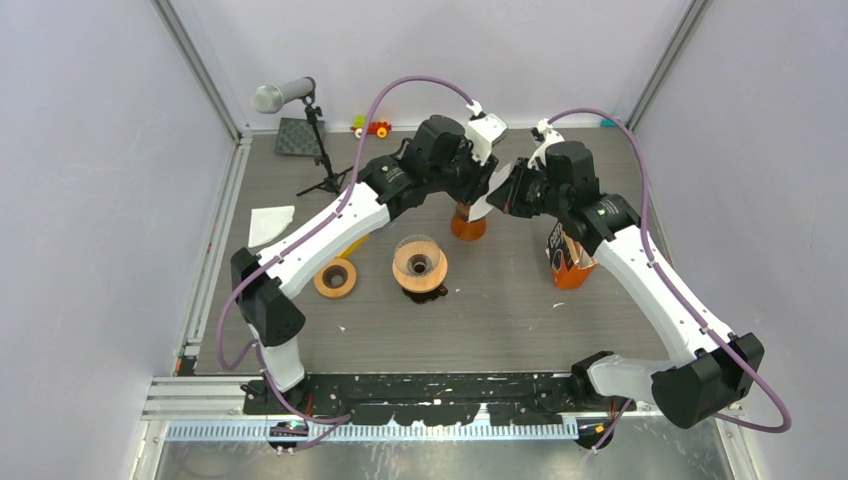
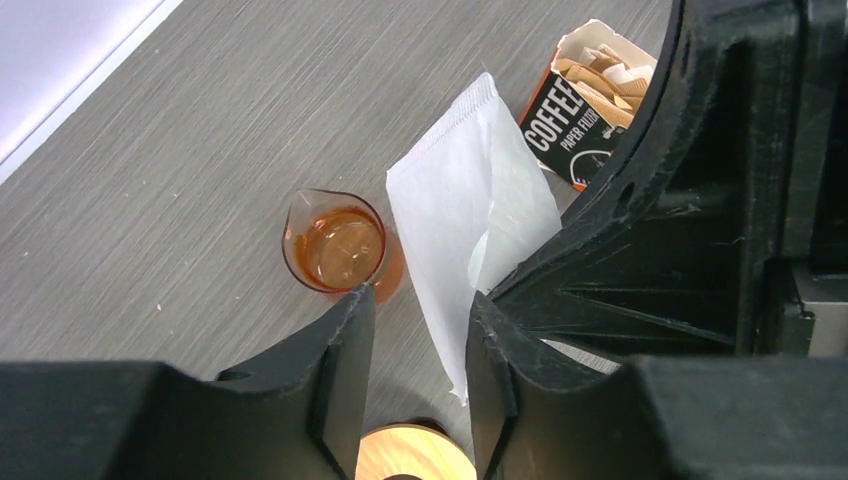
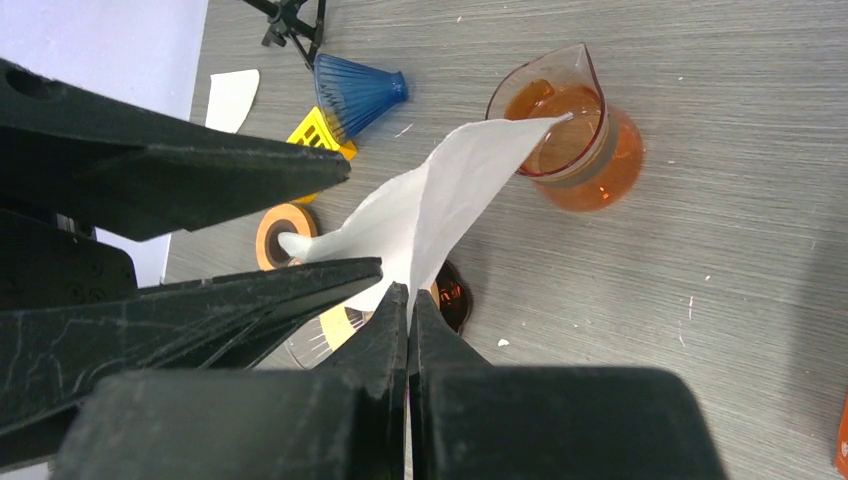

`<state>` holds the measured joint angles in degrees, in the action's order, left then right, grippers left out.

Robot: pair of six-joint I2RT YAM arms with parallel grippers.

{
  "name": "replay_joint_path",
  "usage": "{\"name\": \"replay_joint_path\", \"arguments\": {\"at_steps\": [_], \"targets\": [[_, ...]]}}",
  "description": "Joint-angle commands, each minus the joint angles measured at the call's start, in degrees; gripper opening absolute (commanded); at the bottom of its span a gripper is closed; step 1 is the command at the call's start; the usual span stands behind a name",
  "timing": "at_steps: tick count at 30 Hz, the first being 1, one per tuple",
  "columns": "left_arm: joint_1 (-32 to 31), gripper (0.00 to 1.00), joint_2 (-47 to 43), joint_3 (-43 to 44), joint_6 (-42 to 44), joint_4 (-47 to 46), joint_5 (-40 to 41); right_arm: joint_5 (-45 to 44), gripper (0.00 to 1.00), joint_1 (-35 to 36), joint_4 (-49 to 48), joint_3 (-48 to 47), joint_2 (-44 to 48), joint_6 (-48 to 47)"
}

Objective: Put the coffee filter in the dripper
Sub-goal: Place the coffee filter in the coffee dripper.

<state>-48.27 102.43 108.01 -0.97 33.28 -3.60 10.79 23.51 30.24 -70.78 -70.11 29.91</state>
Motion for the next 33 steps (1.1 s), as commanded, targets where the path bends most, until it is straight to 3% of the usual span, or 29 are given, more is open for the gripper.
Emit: {"name": "replay_joint_path", "arguments": {"at_steps": [1, 7, 15, 22, 33], "targets": [[-0.2, 0.36, 0.0, 2.0, 0.7, -1.1, -2.7, -0.9, 0.00, 0.1, -1.8, -0.5, 1.1, -0.3], [-0.2, 0.30, 0.1, 0.9, -0.3, -1.5, -4.1, -1.0, 0.00, 0.1, -1.6, -0.8, 1.1, -0.2], [-0.2, 0.00, -0.1, 1.0, -0.1, -1.5, -4.0, -4.7, 0.00, 0.1, 0.0, -1.5, 0.9, -1.1], [-0.2, 0.00, -0.2, 0.8, -0.3, -1.1, -0.8, -7.6, 0.02, 0.1, 1.3, -2.0, 0.8, -2.5], [-1.5, 0.00, -1.0, 0.1, -1.3, -0.5, 1.4, -10.4, 0.16, 0.2, 2.0, -2.8, -0.2, -3.8]]}}
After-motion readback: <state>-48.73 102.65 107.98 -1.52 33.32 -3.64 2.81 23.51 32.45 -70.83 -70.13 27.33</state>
